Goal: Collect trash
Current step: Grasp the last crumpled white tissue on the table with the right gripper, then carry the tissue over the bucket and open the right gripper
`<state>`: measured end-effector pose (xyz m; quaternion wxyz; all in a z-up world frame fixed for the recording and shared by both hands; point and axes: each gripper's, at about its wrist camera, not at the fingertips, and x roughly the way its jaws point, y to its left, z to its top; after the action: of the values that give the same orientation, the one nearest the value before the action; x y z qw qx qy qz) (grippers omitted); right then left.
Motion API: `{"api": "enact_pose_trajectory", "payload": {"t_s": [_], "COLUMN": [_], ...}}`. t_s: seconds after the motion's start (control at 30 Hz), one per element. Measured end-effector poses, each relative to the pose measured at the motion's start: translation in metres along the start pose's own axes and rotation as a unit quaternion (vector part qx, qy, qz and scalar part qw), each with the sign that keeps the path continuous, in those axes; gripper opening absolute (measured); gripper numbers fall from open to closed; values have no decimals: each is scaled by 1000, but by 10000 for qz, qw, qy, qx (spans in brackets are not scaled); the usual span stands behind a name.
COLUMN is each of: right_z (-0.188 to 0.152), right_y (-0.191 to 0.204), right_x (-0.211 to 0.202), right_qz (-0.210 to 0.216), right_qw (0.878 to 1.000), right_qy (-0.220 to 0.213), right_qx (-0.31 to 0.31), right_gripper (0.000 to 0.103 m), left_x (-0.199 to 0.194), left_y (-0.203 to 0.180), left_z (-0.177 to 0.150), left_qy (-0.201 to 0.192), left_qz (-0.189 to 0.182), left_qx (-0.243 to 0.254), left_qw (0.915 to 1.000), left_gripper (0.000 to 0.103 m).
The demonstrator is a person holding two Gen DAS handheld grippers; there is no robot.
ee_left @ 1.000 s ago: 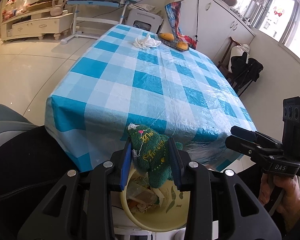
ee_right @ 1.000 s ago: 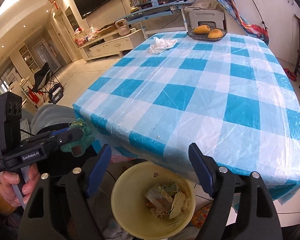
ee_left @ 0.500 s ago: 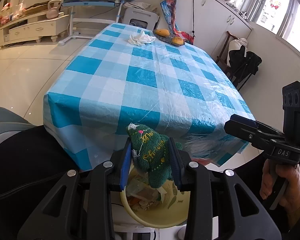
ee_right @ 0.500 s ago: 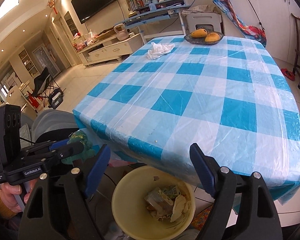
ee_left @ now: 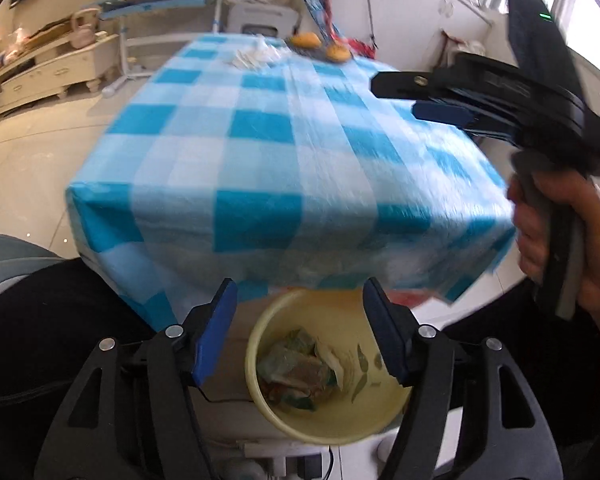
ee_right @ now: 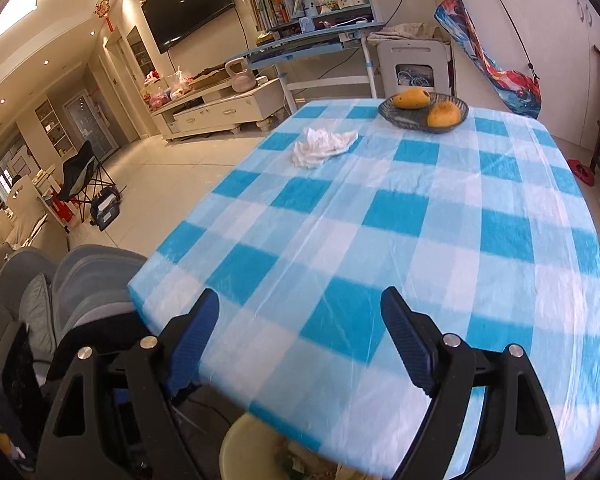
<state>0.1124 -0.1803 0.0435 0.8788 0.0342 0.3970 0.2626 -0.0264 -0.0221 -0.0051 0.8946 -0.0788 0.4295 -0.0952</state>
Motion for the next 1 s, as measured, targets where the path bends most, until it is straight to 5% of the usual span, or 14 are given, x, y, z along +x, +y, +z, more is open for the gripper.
{"api": "enact_pose_trajectory", "payload": {"t_s": [0.17,0.43,0.57,0.67,0.83,1.0], "right_z": [68,126,126,122,91,19], "right_y": [4,7,5,7,20,40], "right_x": [57,160,189,177,120,33], "right_qz": [-376,-967,-1203,-1123,-521,158], "right_qw": [9991,9934,9868,9873,9932,9945], "right_qy": [19,497,921,881,719,709], "right_qx": [-186,-356,-573,-699,-748,-756], "right_gripper": [80,78,41,17,16,16], "left_x": [-23,-26,-25,-23,-29,-39], "left_y": [22,49,50,54,56,48], "left_z": [12,21,22,24,22,17], "left_qy": [-915,-1045,-1041,-1066,-1238,-1543], "left_qz": [665,829,859,873,918,1047], "left_qx": [-447,-941,-937,-1043,-1201,-1138], "left_qw": [9926,9866,9864,9850,9807,9759], "left_gripper": [77,78,78,78,78,82]}}
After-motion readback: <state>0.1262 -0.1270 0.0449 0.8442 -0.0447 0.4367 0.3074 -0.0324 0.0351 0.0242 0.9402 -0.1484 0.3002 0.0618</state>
